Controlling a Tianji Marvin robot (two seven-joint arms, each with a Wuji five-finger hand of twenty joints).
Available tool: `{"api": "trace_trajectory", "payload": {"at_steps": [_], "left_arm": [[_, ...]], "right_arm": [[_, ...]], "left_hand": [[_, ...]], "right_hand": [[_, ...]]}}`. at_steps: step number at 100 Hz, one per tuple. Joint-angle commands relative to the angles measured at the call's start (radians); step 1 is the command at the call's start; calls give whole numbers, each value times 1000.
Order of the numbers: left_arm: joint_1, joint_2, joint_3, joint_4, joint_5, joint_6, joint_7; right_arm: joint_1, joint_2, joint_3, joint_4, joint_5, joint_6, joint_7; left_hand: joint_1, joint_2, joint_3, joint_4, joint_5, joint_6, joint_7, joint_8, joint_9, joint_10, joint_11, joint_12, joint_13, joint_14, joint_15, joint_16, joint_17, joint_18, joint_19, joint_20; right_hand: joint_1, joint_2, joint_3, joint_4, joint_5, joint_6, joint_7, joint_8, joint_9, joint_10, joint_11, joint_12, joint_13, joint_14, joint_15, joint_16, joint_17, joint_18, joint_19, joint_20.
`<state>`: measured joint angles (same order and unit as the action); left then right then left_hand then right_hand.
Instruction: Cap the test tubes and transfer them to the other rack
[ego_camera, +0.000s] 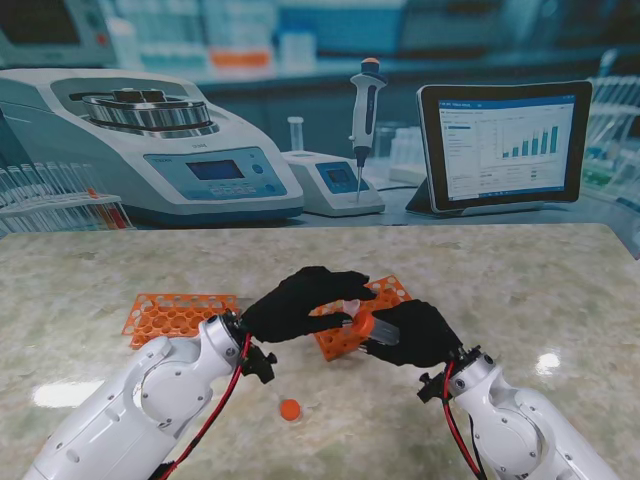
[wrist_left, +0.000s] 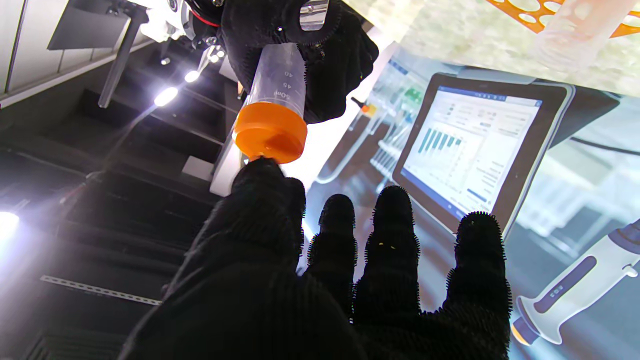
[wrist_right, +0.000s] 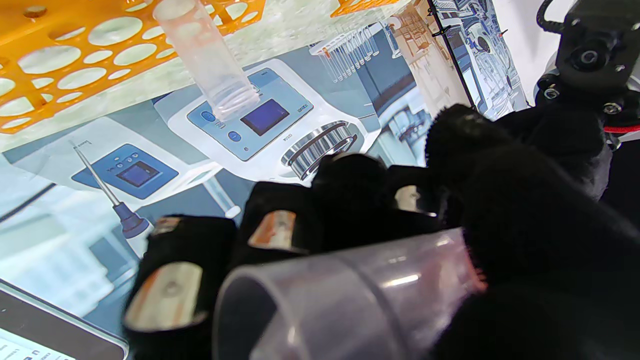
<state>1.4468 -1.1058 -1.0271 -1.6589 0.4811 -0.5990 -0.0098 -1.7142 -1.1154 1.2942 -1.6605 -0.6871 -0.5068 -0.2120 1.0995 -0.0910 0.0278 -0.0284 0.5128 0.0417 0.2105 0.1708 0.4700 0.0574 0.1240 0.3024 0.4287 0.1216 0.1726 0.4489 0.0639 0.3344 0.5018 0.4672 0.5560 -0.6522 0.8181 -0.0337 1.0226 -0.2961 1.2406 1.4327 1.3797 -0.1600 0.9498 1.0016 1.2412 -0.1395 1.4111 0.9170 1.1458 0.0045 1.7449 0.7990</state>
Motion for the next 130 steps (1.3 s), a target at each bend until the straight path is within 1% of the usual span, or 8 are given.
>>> {"api": "trace_trajectory", "payload": {"at_steps": [1,11,20,44,59,91,105,130], "left_arm": [[12,6,-3,-14,-15,-5,-13],[21,10,-6,-21,-27,-4,-29],[23,12,-4,-23,-24,-2,-33],[10,9,13,-9,-22,15,-29],[-4,6,30,4,-20,20,-21],[-26,-1,56,24,5,37,3],[-31,-5,61,31,22,40,25],[-38,-10,71,38,35,40,45]], "right_arm": [[-6,-4,-2,-5,2,1,2],[-6,-4,-3,-5,1,2,1],[-5,-4,-4,-4,1,2,1],[-6,-4,-3,-5,0,3,0],[-7,-4,-3,-6,-1,5,-1],[-7,-4,-3,-6,-1,6,-4],[-7,-4,-2,-6,-1,6,-5],[-8,-4,-2,-6,-2,5,-5]], "left_hand": [[-75,47,-42,33,-38,39,-42,-17,-39,8,-29,-30,-31,-22,-24,-13,-23,-10,-48,-7],[-167,16,-43,27,-12,75,-46,-8,-50,21,-34,-28,-42,-19,-29,-15,-29,-5,-64,-6],[-187,9,-43,24,8,88,-36,6,-49,27,-33,-26,-43,-18,-30,-15,-27,-4,-67,-4],[-214,-53,-33,23,-47,109,41,187,-75,20,-24,8,-46,-25,-26,-8,-19,-2,-75,10],[-258,-95,-34,13,-131,122,131,315,-103,24,-13,32,-45,-28,-18,2,-18,-4,-70,15],[-226,-131,-13,13,-223,119,332,473,-123,28,-2,54,-27,-28,0,21,-4,2,-45,14],[-202,-139,14,17,-223,123,403,508,-96,34,13,62,-11,-25,12,31,4,8,-23,16],[-142,-111,77,22,-215,85,559,570,-69,28,28,66,19,-25,27,42,13,12,3,10]], "right_hand": [[47,15,5,12,25,-64,60,31,43,11,9,9,86,-139,134,42,28,-13,104,5],[46,16,5,12,25,-64,60,31,43,11,9,9,86,-139,134,42,28,-13,104,5],[46,16,5,12,25,-64,60,31,43,11,9,9,86,-139,134,42,28,-13,104,5],[46,15,4,11,24,-65,59,32,41,13,8,9,86,-139,134,42,28,-13,104,5],[48,15,5,11,24,-65,59,32,42,9,9,9,86,-139,134,42,28,-13,104,5],[48,16,5,11,24,-65,59,32,41,12,9,9,86,-139,134,42,28,-13,104,5],[48,15,4,11,24,-65,59,32,42,11,9,8,86,-139,134,42,28,-13,104,5],[47,16,4,11,23,-67,58,32,42,11,9,8,85,-139,134,42,28,-13,104,5]]}}
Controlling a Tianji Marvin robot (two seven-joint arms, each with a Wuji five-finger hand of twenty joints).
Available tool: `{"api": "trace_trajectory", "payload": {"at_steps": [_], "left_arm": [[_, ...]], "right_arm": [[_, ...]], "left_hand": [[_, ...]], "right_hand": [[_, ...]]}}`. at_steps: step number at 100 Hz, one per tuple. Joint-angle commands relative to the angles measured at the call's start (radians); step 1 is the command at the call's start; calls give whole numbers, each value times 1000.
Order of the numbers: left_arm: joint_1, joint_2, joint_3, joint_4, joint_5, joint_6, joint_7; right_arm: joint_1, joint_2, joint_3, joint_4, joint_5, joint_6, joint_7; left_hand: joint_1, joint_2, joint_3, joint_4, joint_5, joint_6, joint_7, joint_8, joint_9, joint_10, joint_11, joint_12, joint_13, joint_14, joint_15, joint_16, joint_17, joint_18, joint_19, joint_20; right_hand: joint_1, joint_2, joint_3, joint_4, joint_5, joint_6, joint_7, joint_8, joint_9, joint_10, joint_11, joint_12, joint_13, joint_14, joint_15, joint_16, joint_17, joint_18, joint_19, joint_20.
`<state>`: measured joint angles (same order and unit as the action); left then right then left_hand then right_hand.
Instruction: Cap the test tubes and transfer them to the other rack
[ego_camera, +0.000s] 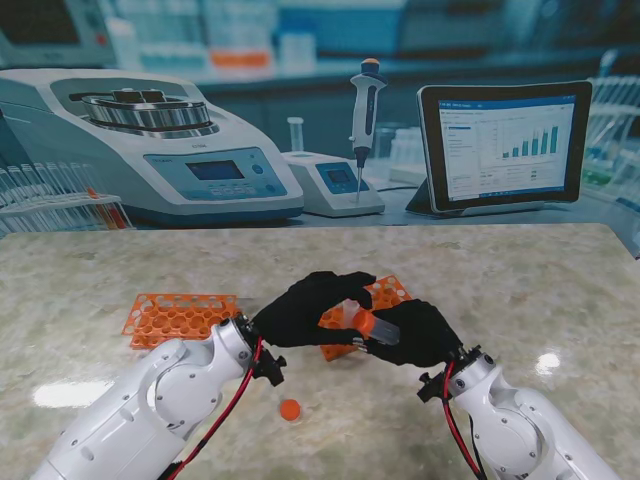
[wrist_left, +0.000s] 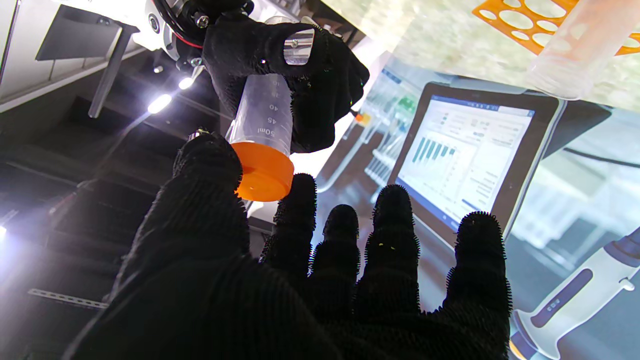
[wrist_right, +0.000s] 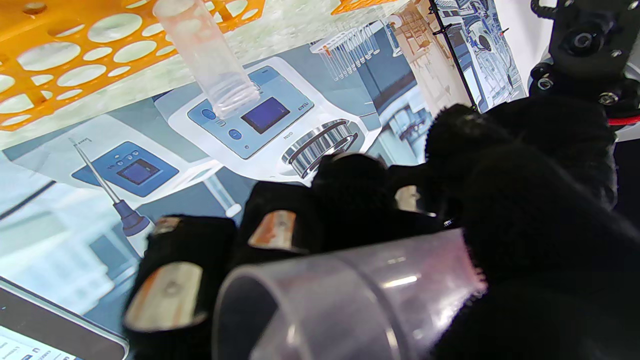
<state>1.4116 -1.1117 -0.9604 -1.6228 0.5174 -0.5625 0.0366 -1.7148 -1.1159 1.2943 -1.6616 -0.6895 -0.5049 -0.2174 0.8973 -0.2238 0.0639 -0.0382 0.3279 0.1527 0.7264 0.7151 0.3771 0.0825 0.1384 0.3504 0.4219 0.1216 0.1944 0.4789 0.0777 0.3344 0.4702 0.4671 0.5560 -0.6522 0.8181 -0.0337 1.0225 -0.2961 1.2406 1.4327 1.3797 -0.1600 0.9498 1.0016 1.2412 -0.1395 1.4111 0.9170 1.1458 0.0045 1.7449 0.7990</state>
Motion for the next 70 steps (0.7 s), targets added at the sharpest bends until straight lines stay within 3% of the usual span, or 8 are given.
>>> {"api": "trace_trajectory", "payload": {"at_steps": [1,9,17,44,57,70], "left_arm": [[-4,-4,5,2,-2,4,-2],[-7,-5,10,4,-8,6,-3],[-8,-6,15,5,-21,12,-5],[-9,-8,20,7,-33,13,-5],[-7,-12,19,9,-25,7,12],[-5,-15,17,13,-9,-3,32]], "right_arm": [[-7,-4,-2,-5,1,3,1],[-7,-4,-2,-5,1,3,1],[-7,-4,-2,-5,1,3,1],[-7,-4,-2,-5,2,2,2],[-7,-4,-2,-4,2,1,2],[-6,-4,-3,-4,2,2,1]], "left_hand": [[67,20,41,31,-32,-28,54,31,25,3,14,18,26,-25,6,12,-1,13,35,9],[139,28,13,36,-41,-49,137,40,39,0,19,19,38,-25,12,17,-4,14,40,2],[228,86,-20,47,-51,-74,233,32,62,-9,27,23,59,-27,22,24,-4,15,44,2],[383,151,-38,48,-10,-86,255,-16,101,-17,42,29,91,-26,37,34,4,21,49,2],[393,116,41,58,68,-110,208,-88,139,-29,46,26,110,-25,42,36,10,25,54,1],[393,55,165,28,168,-153,148,-163,161,-45,43,15,111,-20,36,29,8,26,56,-3]], "right_hand": [[47,16,4,11,23,-67,58,32,42,11,9,8,85,-139,134,42,28,-13,104,5],[47,17,4,11,24,-66,58,32,41,8,9,8,86,-138,134,42,28,-13,104,5],[47,16,3,11,24,-66,58,32,41,13,9,8,86,-138,134,42,28,-13,104,5],[47,17,4,11,24,-66,58,33,42,11,9,8,85,-138,134,42,28,-13,104,5],[47,17,4,11,24,-66,58,33,41,10,9,8,85,-138,134,42,28,-13,104,5],[48,17,3,11,24,-66,58,33,41,13,9,8,85,-138,134,42,28,-13,104,5]]}}
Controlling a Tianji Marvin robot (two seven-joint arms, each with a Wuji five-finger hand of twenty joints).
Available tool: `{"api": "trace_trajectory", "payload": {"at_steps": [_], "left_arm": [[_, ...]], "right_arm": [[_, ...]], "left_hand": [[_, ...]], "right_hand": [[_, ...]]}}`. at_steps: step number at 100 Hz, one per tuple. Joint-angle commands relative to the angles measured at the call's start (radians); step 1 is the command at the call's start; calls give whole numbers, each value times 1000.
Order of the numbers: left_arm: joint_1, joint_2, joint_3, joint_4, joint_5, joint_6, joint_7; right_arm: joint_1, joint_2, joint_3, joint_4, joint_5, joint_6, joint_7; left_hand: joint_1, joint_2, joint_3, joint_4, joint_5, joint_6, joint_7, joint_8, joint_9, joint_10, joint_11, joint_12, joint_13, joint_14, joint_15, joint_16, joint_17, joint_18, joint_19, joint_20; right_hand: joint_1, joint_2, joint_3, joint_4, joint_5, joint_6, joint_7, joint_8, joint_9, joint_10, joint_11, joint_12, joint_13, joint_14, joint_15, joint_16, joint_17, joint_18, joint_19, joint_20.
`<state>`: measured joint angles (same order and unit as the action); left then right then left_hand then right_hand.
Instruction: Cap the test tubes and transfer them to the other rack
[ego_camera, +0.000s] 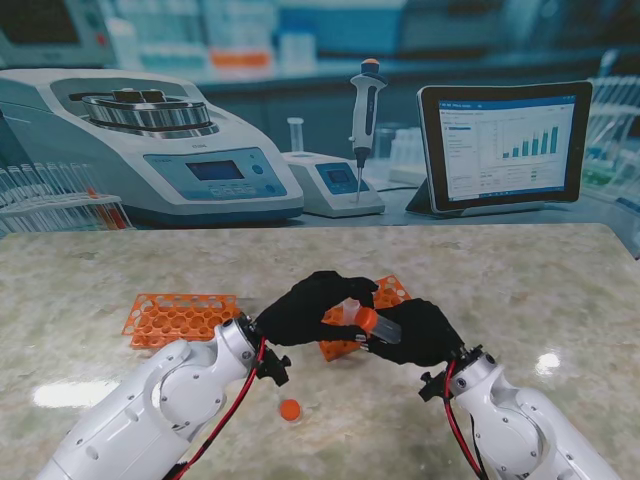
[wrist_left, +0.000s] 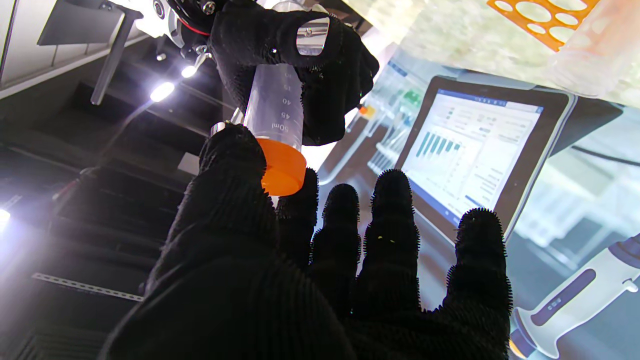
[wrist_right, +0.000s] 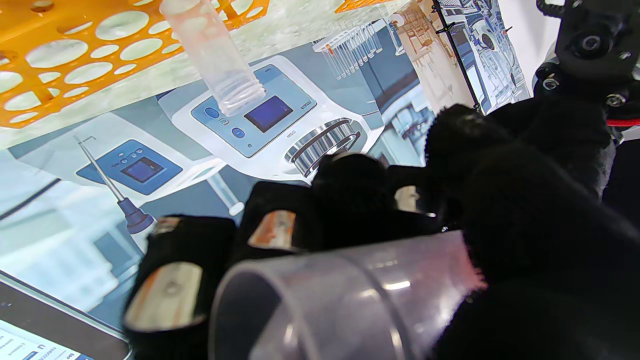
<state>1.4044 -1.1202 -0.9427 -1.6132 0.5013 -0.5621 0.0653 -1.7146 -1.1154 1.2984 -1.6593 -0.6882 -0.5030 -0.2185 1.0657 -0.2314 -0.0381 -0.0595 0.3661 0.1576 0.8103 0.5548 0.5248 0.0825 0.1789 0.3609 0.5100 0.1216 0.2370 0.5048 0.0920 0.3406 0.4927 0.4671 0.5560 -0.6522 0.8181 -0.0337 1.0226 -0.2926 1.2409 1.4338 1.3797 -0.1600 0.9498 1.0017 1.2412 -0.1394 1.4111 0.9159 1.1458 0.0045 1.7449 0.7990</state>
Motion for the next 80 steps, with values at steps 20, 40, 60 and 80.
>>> {"api": "trace_trajectory", "payload": {"at_steps": [20,40,60,80], "left_arm": [[1,-6,-3,9,33,-21,17],[-2,-6,-2,15,48,-33,26],[-2,-2,-5,13,47,-43,12],[1,-1,-7,11,46,-47,7]], "right_arm": [[-6,-4,-8,-6,0,1,2],[-5,-5,-8,-5,1,1,3],[-6,-5,-7,-6,1,2,3],[-7,-5,-7,-7,1,1,3]], "left_hand": [[225,11,411,25,215,-177,-93,-57,8,-43,-6,-13,11,-27,-16,-9,-9,12,36,-8],[225,-25,458,29,238,-215,-151,-71,3,-36,-12,-22,3,-26,-22,-17,-11,8,41,-14],[225,-48,499,25,222,-300,-193,-86,-16,-45,-25,-34,-45,-16,-50,-37,-25,3,32,-25],[225,-49,501,18,206,-356,-246,-123,-26,-55,-30,-46,-67,-2,-73,-71,-30,1,25,-30]], "right_hand": [[48,18,3,11,24,-70,57,32,41,11,9,8,85,-138,133,43,28,-13,104,5],[48,18,3,11,23,-70,57,32,41,7,9,8,85,-138,133,43,28,-13,104,5],[46,18,2,11,23,-70,57,32,40,11,9,7,85,-138,133,43,28,-12,104,5],[47,17,2,10,23,-70,57,32,41,11,9,7,85,-138,133,43,28,-12,104,5]]}}
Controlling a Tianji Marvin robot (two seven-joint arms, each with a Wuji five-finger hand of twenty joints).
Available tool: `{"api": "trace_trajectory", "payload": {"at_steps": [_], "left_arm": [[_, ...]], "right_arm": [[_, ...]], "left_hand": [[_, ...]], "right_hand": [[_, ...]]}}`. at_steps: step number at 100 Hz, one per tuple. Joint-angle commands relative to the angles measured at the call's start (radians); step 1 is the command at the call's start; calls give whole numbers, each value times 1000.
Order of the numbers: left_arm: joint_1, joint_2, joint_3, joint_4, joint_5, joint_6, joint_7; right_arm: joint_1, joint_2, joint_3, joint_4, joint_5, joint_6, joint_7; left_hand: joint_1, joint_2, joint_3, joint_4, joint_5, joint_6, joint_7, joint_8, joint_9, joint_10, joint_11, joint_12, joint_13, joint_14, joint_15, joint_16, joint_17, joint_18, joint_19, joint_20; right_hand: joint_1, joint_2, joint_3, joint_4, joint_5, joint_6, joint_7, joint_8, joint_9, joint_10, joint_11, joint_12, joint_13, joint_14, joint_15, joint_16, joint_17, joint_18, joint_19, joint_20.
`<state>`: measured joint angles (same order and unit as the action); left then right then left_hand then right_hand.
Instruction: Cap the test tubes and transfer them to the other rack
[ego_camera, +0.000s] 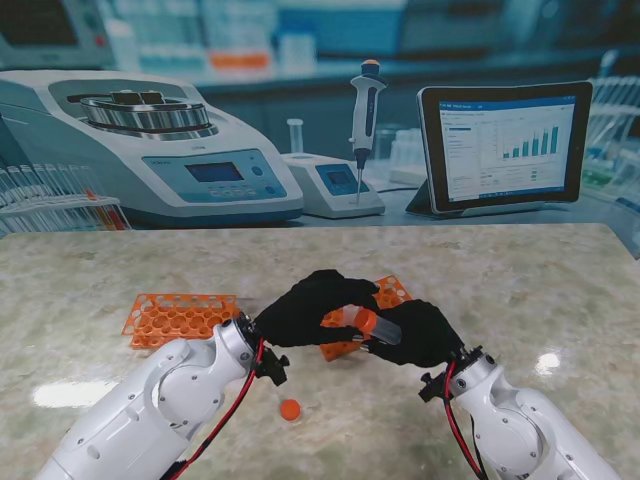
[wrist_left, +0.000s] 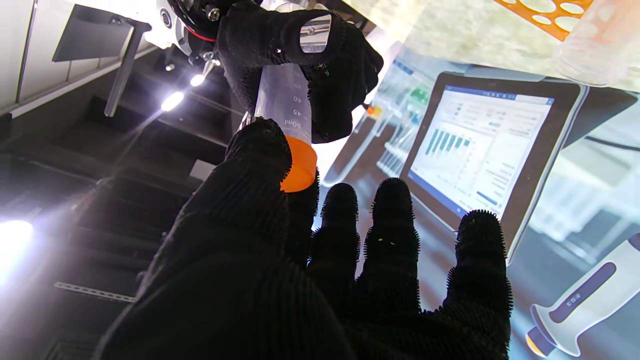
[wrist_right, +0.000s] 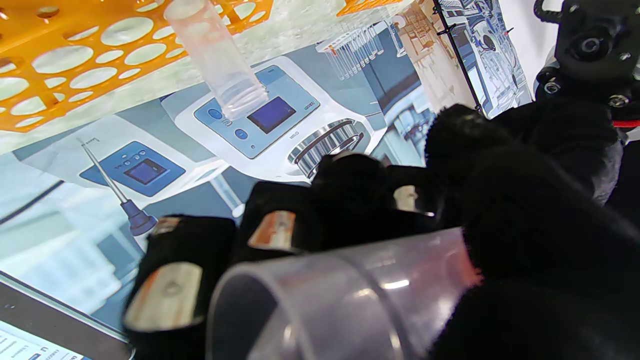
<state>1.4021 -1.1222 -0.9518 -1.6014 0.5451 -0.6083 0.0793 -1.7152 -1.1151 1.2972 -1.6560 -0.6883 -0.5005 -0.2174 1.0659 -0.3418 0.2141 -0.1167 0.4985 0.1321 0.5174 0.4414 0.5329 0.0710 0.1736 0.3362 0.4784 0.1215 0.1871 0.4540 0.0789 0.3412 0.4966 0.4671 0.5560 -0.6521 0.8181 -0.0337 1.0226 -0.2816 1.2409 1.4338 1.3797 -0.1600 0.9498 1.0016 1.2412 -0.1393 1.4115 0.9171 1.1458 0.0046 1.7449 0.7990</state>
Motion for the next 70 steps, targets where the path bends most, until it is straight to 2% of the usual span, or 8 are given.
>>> {"api": "trace_trajectory", "payload": {"at_steps": [1,41,70], "left_arm": [[3,1,2,-1,2,-1,-7],[0,1,8,0,-18,-9,-15],[6,4,-3,-7,-15,-16,-22]], "right_arm": [[-6,-5,-6,-10,1,-1,2],[-6,-5,-6,-10,1,-1,2],[-9,-4,-5,-16,1,2,5]], "left_hand": [[225,62,249,75,72,-331,44,-11,-35,-45,-25,-22,-36,-3,-24,-20,-17,1,21,-30],[225,54,280,76,96,-398,9,-75,-25,-56,-25,-34,-26,1,-20,-26,-12,1,21,-27],[225,48,330,70,107,-418,-5,-95,-19,-57,-26,-41,-25,4,-22,-28,-11,2,19,-26]], "right_hand": [[46,17,2,10,23,-81,57,32,41,11,9,7,85,-138,133,41,28,-12,104,5],[46,17,3,10,23,-82,57,32,41,12,9,8,85,-137,132,41,28,-12,104,5],[47,18,2,10,23,-82,57,32,40,12,9,8,85,-137,132,41,28,-12,103,4]]}}
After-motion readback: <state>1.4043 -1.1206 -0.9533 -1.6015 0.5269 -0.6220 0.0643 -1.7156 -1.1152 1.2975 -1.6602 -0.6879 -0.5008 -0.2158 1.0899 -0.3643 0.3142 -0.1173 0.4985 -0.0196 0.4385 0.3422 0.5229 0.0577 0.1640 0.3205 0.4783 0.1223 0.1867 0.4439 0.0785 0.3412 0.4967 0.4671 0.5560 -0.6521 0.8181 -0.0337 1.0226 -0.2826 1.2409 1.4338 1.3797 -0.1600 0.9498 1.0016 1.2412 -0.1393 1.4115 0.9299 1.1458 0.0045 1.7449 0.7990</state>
